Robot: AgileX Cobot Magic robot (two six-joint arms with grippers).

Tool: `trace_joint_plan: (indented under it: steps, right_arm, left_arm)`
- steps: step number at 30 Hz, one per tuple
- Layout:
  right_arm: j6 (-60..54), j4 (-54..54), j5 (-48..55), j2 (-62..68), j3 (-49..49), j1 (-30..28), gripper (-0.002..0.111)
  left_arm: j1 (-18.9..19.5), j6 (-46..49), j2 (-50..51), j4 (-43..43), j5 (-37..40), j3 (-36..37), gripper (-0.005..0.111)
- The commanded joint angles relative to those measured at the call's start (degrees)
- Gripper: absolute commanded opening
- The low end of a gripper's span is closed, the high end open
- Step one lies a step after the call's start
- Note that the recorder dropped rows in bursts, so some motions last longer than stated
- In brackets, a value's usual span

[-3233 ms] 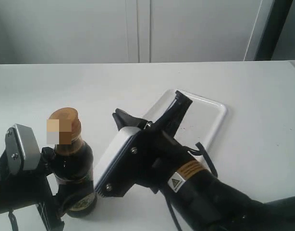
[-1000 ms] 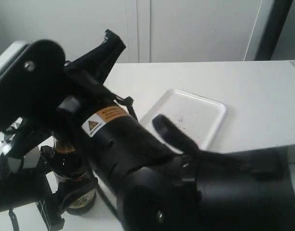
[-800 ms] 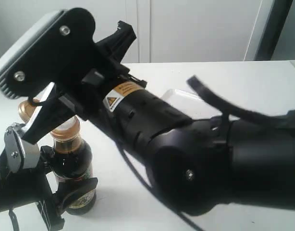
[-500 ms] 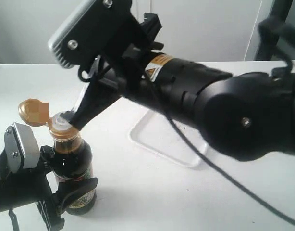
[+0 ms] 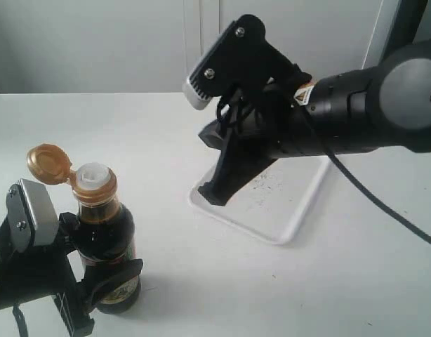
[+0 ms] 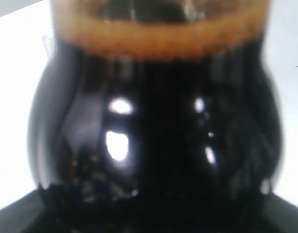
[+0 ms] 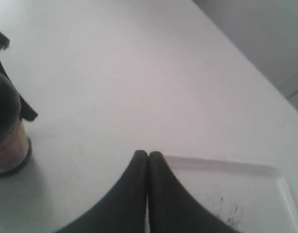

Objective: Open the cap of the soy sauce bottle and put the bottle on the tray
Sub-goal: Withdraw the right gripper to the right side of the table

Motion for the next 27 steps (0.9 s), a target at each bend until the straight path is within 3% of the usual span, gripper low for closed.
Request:
trace_joint_plan:
  steps: [1, 6, 11, 16, 23, 27]
  right_arm:
    - [4.1, 0.0, 9.2, -0.4, -0.1, -4.6, 0.000]
    - [19.1, -8.3, 13.5, -0.4, 0.0, -9.3, 0.000]
    - [44.7, -32.9, 17.3, -0.4, 0.1, -10.4, 0.000]
    - [61.1, -49.5, 17.7, -0.6, 1.4, -10.4, 0.000]
    - [65.8, -54.8, 10.1, -0.7, 6.2, -10.6, 0.000]
    - [65.5, -54.7, 7.1, -0.7, 6.8, -13.8, 0.000]
  left_arm:
    - [-0.1, 0.4, -0.1, 0.8, 0.3, 0.0, 0.000]
    - [-0.1, 0.2, -0.1, 0.8, 0.3, 0.0, 0.000]
    - [-0.1, 0.2, -0.1, 0.8, 0.3, 0.0, 0.000]
    - [-0.1, 0.2, -0.1, 0.3, 0.3, 0.0, 0.000]
    - [-0.1, 0.2, -0.1, -2.0, 0.3, 0.0, 0.000]
    - [-0.1, 0.2, -0.1, -2.6, 0.3, -0.1, 0.000]
